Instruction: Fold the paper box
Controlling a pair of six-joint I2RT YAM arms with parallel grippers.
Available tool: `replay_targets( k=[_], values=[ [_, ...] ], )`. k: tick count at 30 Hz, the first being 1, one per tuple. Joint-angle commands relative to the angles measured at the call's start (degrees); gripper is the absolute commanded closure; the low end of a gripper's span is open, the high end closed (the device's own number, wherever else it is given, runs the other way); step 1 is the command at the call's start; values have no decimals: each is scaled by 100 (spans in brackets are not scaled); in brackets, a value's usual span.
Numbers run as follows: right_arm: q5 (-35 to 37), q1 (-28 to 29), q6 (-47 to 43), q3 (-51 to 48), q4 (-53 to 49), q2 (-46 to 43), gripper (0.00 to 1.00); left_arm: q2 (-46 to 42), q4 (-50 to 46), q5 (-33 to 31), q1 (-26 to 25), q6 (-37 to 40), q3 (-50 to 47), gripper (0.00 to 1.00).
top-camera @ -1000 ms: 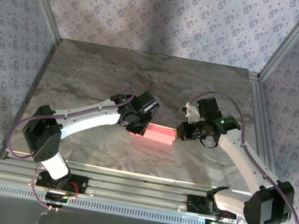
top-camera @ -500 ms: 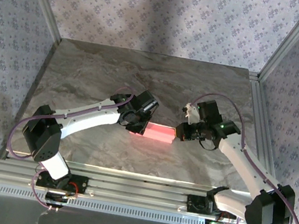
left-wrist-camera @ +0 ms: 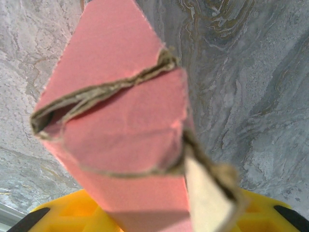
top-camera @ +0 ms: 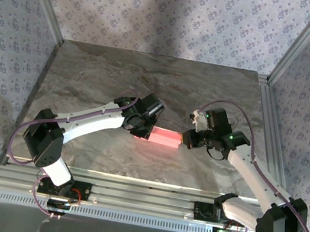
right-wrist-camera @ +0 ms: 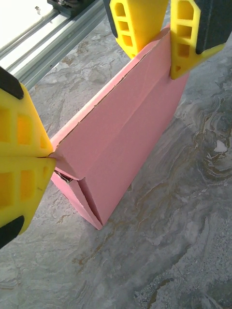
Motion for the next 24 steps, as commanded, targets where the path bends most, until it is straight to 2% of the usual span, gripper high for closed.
replay_targets(
  k=[1,6,14,20,24],
  values=[
    [151,-26,-170,-254,-173,-91,100,101,-9,-13,47,-335,-87,61],
    [505,138,-235,-319,-16,-139,100,109,37,-17,72,-368,-139,61],
    [1524,595,-273,-439,-21,-50,100,92,35,-47,184,-404,-193,65],
    [1812,785,-289,-473,166,-85,100,78,217,-145,272,-430,-237,68],
    [1758,793,-65,-238,43,-304,82,97,318,-178,298,-420,-294,70]
  ],
)
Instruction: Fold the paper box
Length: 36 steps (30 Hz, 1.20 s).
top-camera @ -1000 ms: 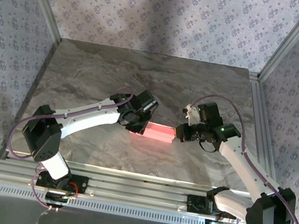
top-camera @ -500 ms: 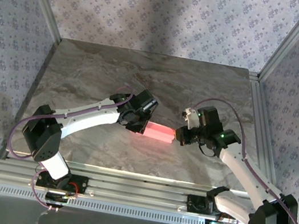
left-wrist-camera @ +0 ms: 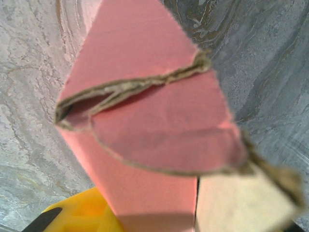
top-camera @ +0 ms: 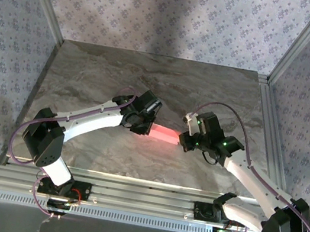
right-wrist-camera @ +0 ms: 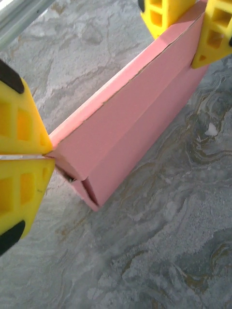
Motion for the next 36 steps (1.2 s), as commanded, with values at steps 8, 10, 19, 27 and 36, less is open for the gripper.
replay_targets(
  k=[8,10,19,27,36],
  values=[
    [-571,-138,1126,662,-795,-317,52,179,-33,-199,124,-393,-138,71],
    [-852,-225,1528,760,-669,-322,50,201,-41,-197,142,-368,-96,71],
    [-1281,-954,4188,1071,-184,269,52,288,-76,-181,216,-342,0,71],
    [-1793,-1285,5213,1497,-582,1095,54,366,-140,-173,278,-343,148,71],
    [-2062,-1377,5490,1039,-87,1196,62,487,-131,-138,344,-354,265,71]
  ],
)
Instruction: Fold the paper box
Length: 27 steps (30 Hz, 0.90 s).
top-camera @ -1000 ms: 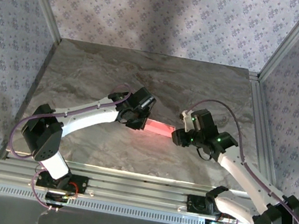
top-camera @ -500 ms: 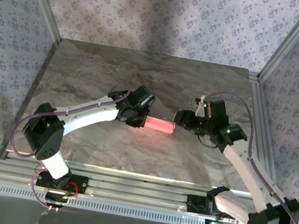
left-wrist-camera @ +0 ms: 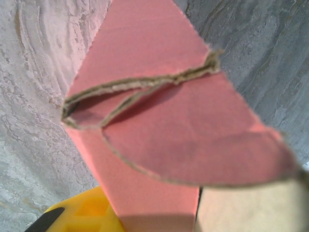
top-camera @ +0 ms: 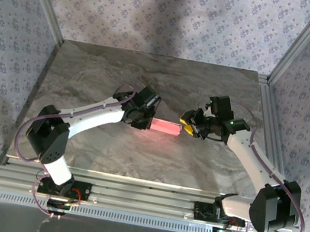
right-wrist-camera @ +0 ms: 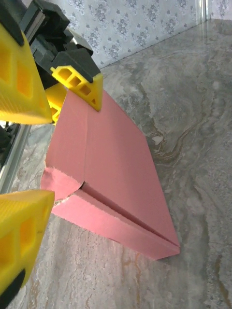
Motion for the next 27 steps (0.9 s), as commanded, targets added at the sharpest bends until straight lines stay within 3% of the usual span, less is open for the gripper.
replay_targets(
  k=[1,13,27],
  values=[
    [-160,-97,126,-63,54,121,63,249,-374,-73,73,-353,114,71],
    [-328,-245,-91,-92,225,503,76,359,-357,7,181,-361,204,71],
    [-304,-304,-466,170,129,955,84,496,-339,141,373,-328,323,71]
  ],
)
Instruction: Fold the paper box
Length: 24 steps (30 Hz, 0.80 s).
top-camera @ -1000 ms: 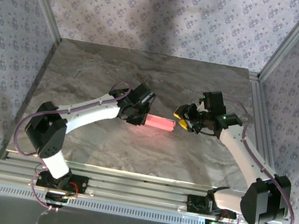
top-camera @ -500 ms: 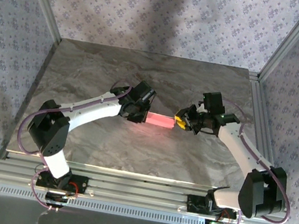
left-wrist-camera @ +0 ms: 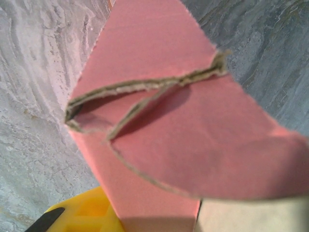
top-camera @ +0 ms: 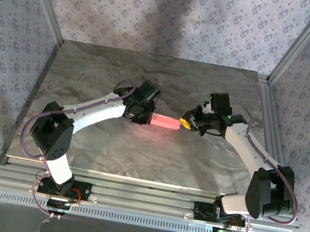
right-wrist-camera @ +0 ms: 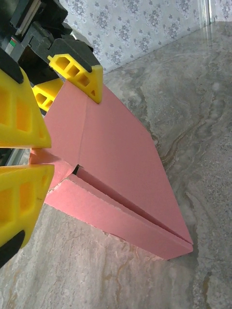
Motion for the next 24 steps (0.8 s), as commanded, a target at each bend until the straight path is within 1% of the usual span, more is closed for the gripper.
replay_targets(
  k=[1,5,7,10,15,18,21,24],
  values=[
    [186,-44,-231,51,-329,261,84,226,-356,63,97,-333,30,71],
    [226,-84,-317,138,-399,267,85,226,-386,81,175,-338,35,71],
    [212,-82,-316,194,-369,247,83,226,-383,82,208,-336,47,71],
    [187,-85,-274,317,-245,186,73,244,-390,90,262,-313,76,71],
    [177,-85,-151,614,-282,218,51,305,-419,135,295,-295,136,71],
    [131,-99,119,599,-234,294,43,332,-422,133,322,-296,171,71],
    [20,-93,402,573,-191,428,41,356,-427,144,339,-300,207,71],
    [36,-71,569,571,-63,523,42,371,-442,143,355,-286,244,71]
  ],
)
